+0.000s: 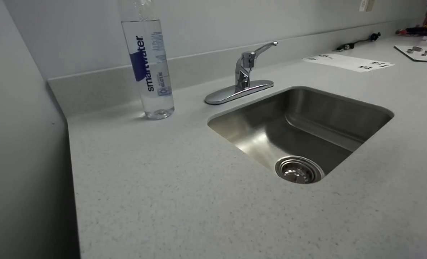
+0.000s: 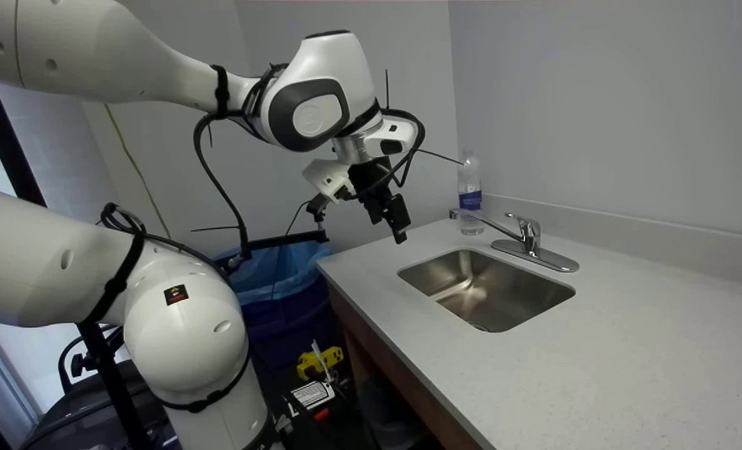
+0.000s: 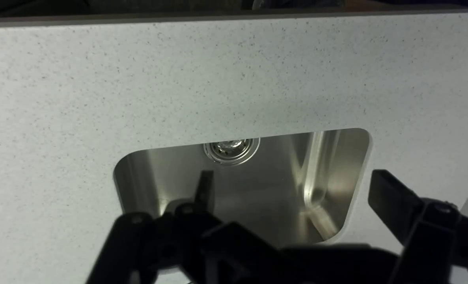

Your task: Move the faucet to the right

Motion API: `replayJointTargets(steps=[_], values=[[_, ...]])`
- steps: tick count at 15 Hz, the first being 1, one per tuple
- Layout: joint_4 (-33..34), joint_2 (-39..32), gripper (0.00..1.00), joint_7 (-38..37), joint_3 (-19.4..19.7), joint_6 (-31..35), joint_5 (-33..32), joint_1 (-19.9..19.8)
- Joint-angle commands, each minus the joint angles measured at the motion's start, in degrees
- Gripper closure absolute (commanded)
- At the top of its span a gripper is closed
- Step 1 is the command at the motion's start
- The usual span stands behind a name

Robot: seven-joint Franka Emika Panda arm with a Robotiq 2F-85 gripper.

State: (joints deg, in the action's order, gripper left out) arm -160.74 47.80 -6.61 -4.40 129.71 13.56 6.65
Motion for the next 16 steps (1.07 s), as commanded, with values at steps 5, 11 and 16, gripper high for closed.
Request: replayJointTargets(steps=[5,11,16], values=[[0.1,0.0,0.0,0.0,0.1,-0.1,-0.1,0.0],[0.1,0.0,0.0,0.0,0.1,-0.1,-0.1,0.0],[1.5,-3.5,0.0,0.1,-0.9,3.0,0.4,0.9]])
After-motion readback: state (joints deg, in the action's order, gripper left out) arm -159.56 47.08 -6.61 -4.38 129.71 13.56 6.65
